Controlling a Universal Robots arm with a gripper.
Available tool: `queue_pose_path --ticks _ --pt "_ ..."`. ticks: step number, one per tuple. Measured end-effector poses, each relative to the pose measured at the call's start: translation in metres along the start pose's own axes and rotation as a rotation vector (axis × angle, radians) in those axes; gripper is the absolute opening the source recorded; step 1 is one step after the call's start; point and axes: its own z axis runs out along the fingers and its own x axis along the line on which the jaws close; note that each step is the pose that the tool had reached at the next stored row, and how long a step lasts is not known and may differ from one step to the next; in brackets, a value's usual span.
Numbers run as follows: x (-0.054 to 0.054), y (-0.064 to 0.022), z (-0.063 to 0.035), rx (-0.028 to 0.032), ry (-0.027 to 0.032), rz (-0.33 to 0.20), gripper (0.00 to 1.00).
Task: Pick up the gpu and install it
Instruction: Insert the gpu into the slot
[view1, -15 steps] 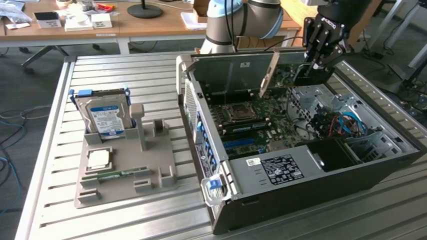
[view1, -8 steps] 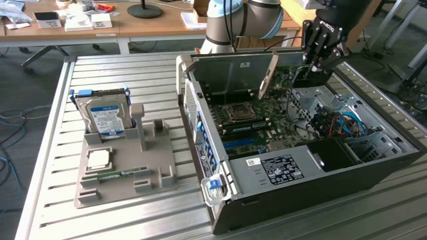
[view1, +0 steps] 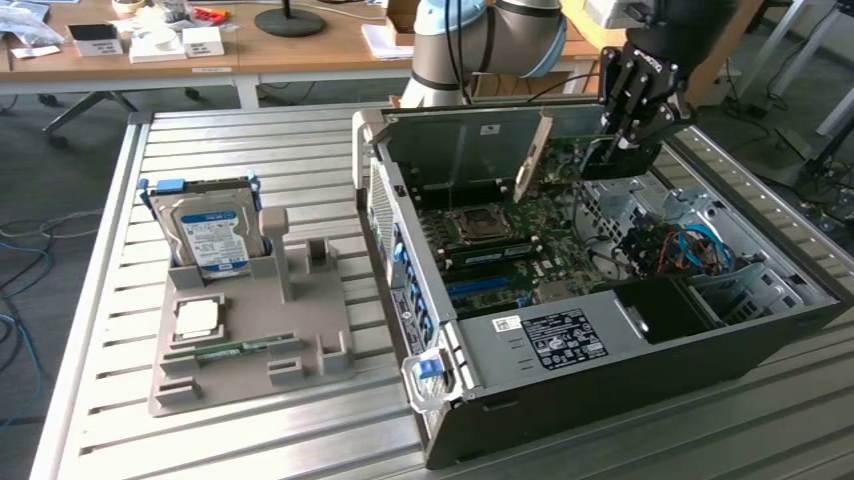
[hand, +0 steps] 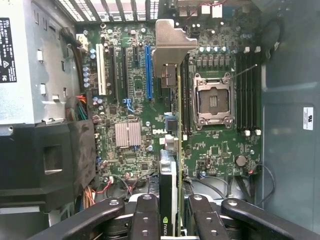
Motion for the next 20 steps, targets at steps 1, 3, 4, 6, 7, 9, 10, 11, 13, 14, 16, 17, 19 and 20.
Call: queue_pose_path --ticks 1,3,4,6,7,9,10,11,13,14,16,17,19,20 --pt "0.0 0.0 0.0007 0.0001 -0.0004 0.0 0.27" --pt "0.0 0.0005 0.0037 0.0001 -0.0013 0.0 0.27" --pt "0.0 0.001 0.0053 0.0002 -0.0019 0.0 0.27" --pt "0.001 0.002 0.0089 0.0004 -0.0033 0.0 0.27" --pt "0.001 0.0027 0.0106 0.0006 -0.0039 0.0 0.27" --pt "0.001 0.004 0.0141 0.001 -0.0053 0.0 0.27" --pt "0.001 0.0048 0.0157 0.0012 -0.0061 0.0 0.27" --pt "0.001 0.0056 0.0173 0.0014 -0.0069 0.0 0.27" --pt "0.001 0.0065 0.0195 0.0017 -0.0082 0.0 0.27" --pt "0.001 0.0065 0.0196 0.0017 -0.0079 0.0 0.27" --pt "0.001 0.0065 0.02 0.0018 -0.008 0.0 0.27" --pt "0.001 0.0066 0.0209 0.0018 -0.0085 0.0 0.27" --pt "0.002 0.0077 0.0236 0.0019 -0.0081 0.0 0.27" --pt "0.002 0.0086 0.0253 0.0018 -0.0082 0.0 0.27"
